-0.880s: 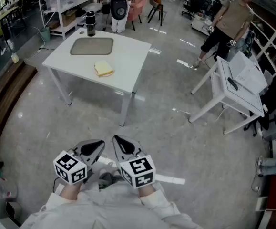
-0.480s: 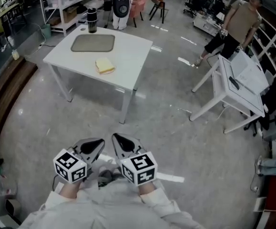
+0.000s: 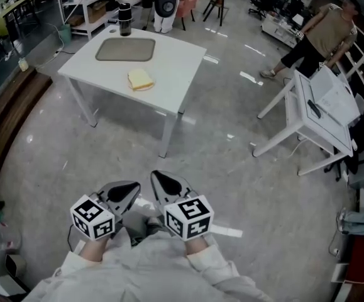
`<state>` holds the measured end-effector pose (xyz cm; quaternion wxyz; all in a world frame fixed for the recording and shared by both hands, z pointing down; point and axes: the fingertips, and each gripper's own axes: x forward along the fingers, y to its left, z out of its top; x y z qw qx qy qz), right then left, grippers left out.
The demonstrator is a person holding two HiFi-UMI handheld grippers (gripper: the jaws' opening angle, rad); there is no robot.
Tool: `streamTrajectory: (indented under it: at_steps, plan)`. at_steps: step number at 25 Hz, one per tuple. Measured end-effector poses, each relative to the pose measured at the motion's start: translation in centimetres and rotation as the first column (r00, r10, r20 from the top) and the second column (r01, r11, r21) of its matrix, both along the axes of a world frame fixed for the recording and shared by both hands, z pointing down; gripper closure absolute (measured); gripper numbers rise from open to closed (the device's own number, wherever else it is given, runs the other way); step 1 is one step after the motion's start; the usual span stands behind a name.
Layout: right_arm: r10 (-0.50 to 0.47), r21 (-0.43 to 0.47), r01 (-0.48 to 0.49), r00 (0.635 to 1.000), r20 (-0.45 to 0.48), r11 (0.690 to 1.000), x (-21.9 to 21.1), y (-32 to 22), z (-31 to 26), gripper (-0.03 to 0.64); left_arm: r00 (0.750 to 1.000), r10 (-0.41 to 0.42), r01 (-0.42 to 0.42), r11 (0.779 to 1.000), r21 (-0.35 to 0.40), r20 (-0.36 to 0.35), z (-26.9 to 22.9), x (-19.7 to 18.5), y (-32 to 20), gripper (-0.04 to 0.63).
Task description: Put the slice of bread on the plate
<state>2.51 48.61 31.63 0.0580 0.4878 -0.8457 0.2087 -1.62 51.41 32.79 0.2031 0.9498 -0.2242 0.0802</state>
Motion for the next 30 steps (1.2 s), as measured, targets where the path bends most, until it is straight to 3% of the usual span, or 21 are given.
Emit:
streamTrajectory:
  at_steps: [10,15,18,22,30]
  plan:
    - [-0.014,-0.024,0.013,1.000,-0.016,1.000,1.1,-2.5,1.3,0.601,1.000,-0.009,0.008,0.999,-0.049,-0.013,1.3,1.2,-2.3,0.586]
    - [-0.032,-0.037,0.031,0.999,-0.031,0.999,1.0,-6.1,1.6,0.601,0.996,-0.056,0.048,0.994,-0.099,-0.076,1.0,0.9,-7.4,0.586]
    - [-0.021,-0.046,0.018,0.998,-0.053,0.999,1.3,-9.2,2.0,0.601,0.994,-0.077,0.069,0.993,-0.091,-0.080,0.8,0.5,-11.3,0.586]
    - [-0.001,-0.044,-0.002,0.998,-0.067,0.999,1.7,-14.4,1.7,0.601,0.994,-0.054,0.044,0.994,-0.099,-0.093,0.2,0.4,-16.2,0.585]
    - [0.034,-0.032,-0.037,0.996,-0.083,0.999,0.1,-23.7,0.8,0.601,0.999,0.033,-0.038,0.990,-0.135,-0.035,0.6,-0.6,-24.6,0.584]
